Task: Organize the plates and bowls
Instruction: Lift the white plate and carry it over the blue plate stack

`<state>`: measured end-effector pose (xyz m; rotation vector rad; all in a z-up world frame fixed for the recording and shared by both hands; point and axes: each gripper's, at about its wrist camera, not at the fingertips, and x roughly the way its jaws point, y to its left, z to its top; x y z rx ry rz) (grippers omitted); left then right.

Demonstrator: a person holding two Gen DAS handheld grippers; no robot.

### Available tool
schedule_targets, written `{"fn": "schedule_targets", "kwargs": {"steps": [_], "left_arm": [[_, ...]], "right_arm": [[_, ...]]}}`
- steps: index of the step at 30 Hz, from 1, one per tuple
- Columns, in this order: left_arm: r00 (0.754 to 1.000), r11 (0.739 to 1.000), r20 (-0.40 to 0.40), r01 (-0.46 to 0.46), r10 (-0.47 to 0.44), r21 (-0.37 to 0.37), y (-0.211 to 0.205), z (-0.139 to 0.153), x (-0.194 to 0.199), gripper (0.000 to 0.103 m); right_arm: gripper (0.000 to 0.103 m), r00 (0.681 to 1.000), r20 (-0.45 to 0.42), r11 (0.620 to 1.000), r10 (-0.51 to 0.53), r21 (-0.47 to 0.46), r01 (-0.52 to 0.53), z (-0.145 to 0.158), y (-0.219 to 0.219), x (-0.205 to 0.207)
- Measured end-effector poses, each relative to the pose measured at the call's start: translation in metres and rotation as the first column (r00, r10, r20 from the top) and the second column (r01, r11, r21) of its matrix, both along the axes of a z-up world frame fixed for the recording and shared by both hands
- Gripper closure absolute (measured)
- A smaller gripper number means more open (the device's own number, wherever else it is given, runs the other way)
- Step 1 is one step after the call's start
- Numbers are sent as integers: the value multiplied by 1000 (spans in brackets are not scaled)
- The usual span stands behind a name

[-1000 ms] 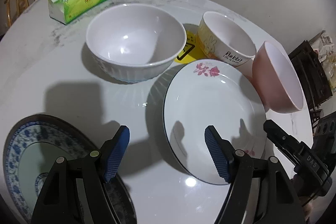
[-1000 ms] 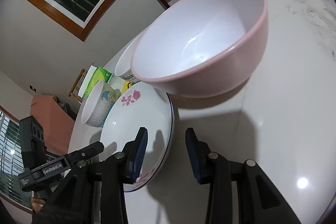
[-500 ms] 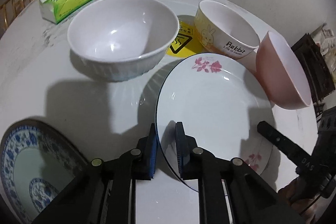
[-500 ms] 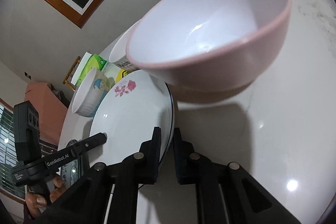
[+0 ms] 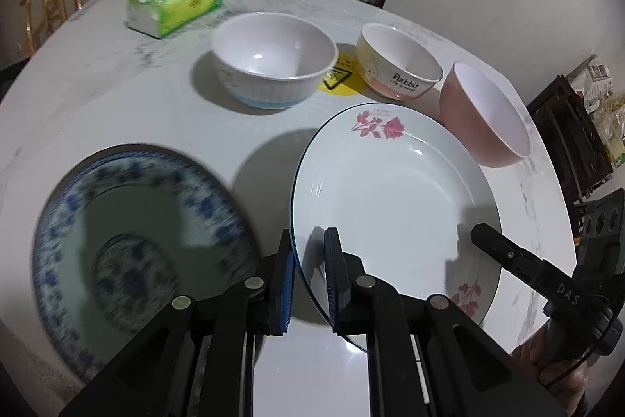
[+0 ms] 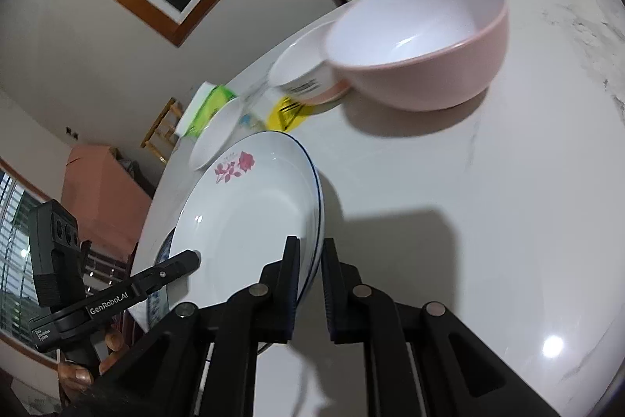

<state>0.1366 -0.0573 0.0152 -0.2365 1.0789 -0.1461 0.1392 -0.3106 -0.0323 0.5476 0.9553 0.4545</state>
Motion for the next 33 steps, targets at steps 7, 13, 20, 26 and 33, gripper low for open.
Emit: {"fn": "schedule_targets", "kwargs": {"steps": [7,13,20,26,33], "left_arm": [[996,996,12,-84,84,-6,45,13,-39,91],[988,988,11,-151,151,4,82,12,-64,91],[977,977,5,-213,213,-1,117,6,-81,91],[970,970,8,-244,244,6,134,0,-83,90],[965,965,2,-263,263,12,148,-8,-81,89]], "right_arm": [[92,995,16,995,100,-5,-100,11,48,-13],[92,983,10,983,184,-29,-183,12,94,-19],[92,970,-5,968,244,-59,-244,12,131,-16],[92,961,-13,957,277,-93,-276,13,156,-14],[92,955,-28,949,295,-112,-296,9,171,-10]]}}
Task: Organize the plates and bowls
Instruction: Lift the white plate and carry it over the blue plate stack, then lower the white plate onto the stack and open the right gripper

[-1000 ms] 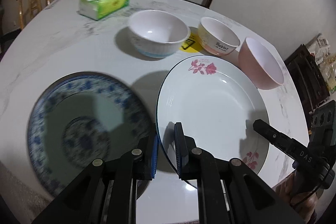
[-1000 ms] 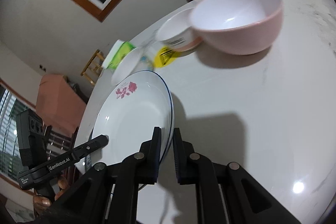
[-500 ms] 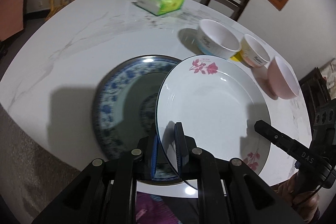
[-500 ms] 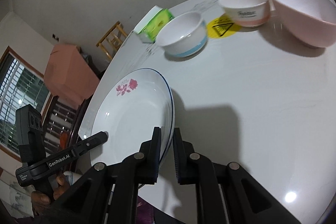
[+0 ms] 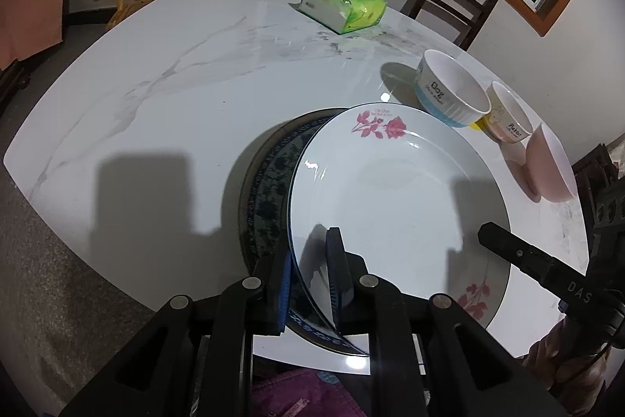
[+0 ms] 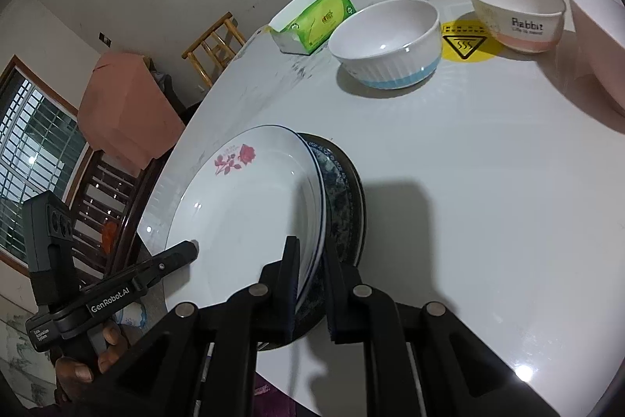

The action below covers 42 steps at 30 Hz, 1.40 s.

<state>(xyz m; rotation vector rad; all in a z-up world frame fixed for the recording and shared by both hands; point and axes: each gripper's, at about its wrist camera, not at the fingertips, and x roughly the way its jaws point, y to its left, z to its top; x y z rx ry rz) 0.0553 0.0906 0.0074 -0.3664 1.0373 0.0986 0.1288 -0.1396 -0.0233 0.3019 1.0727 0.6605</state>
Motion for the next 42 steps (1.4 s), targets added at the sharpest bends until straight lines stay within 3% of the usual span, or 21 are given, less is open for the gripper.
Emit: {"fn": "schedule_targets", "kwargs": {"steps": [42], "left_arm": [[1000,999,-1,-10,10,31,13,-16,7,89]], "right_arm": [[88,1000,-7,998,25,-63,-26,-13,16,9]]}}
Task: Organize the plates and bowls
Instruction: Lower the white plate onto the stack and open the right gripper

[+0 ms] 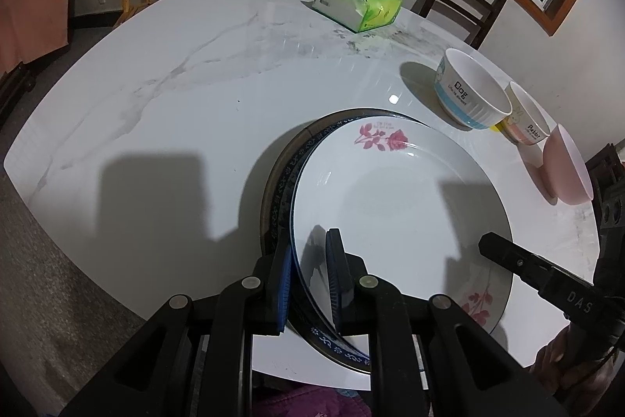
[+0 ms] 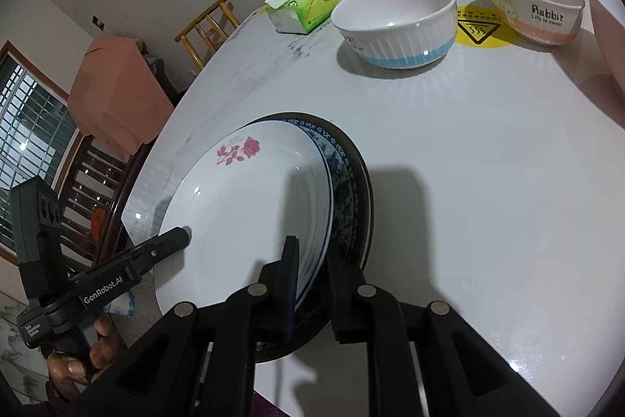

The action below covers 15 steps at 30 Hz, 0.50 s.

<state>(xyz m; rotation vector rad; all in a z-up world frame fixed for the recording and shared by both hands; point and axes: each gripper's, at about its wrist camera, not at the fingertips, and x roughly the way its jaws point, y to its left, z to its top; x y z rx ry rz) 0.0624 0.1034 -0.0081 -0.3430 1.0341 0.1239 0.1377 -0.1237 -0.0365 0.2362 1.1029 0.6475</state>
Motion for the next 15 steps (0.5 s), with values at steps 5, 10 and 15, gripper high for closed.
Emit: {"fn": "schedule_targets", "kwargs": {"steps": [5,10,15], "left_arm": [[1000,999,27,-4,2,47,-1,6,-1,90],[999,998,49,-4,1,62,0,12,-1,90],[999,998,49,-4,1,61,0,11,-1,90]], "right_arm": [[88,999,31,1000,8,-28,-8,2,3,-3],[88,999,36,999,10,-36,-8,1,4,-4],[87,997,69,997,23,-75,-18,6,8,-8]]}}
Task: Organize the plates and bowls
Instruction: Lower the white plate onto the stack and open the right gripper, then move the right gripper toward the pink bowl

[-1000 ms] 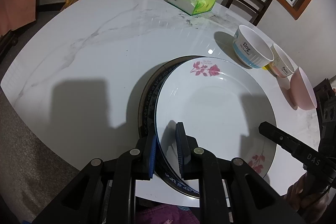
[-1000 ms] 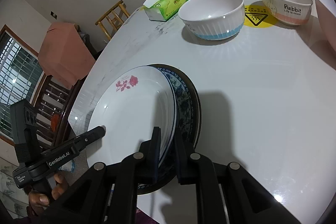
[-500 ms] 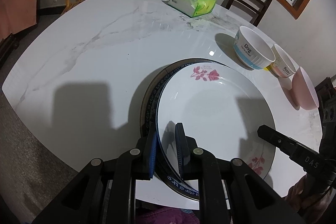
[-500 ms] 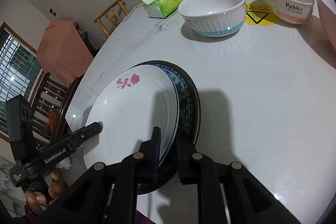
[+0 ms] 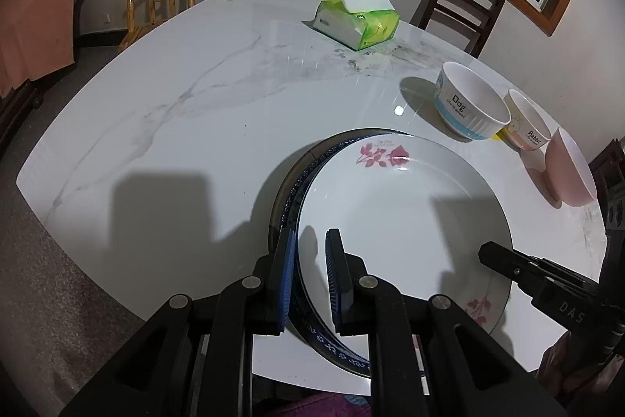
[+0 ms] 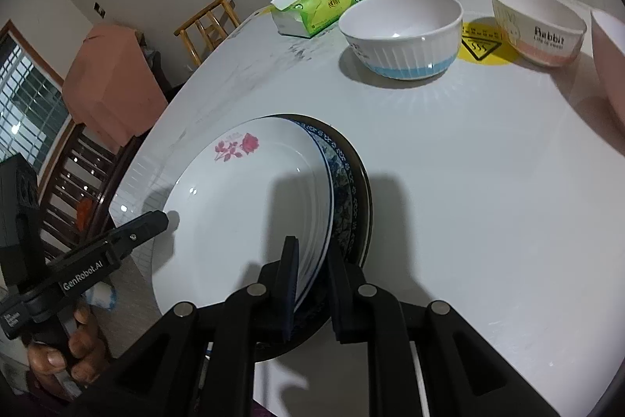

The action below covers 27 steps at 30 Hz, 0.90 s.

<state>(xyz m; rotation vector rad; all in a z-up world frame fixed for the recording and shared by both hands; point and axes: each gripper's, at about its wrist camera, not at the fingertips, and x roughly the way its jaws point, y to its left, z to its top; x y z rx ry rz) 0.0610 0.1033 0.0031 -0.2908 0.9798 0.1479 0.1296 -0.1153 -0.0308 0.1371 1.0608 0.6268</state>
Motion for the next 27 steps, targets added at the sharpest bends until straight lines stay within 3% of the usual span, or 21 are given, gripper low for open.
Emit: {"fn": "schedule_targets", "kwargs": {"steps": [6,10,16,19,21,23,27], "left_arm": [[999,999,27,-29,30,-46,3,3,-7,87],[998,995,37,-39,43,-93,1,2,-18,69],[997,992,71,2,7,-129,-13,5,-36,57],[994,982,112,32,-11,-185,-24,11,-42,54],[990,982,136,69,-45,-178,-37,16,-45,49],[986,982,153,86,-60,-170,-49,19,-50,34],[975,968,191,155,-117,-196,-81,22,-71,24]], "right_arm": [[87,1000,30,1000,-5,-26,6,3,1,-2],[87,998,64,998,-7,-59,11,7,1,-5],[78,983,182,993,-8,-111,29,20,1,-10],[77,981,194,997,-25,-71,39,25,-8,-11],[77,982,181,998,-50,-23,55,24,-21,-11],[76,984,155,996,-88,13,87,22,-38,-12],[76,979,118,985,-167,62,160,14,-82,-19]]}}
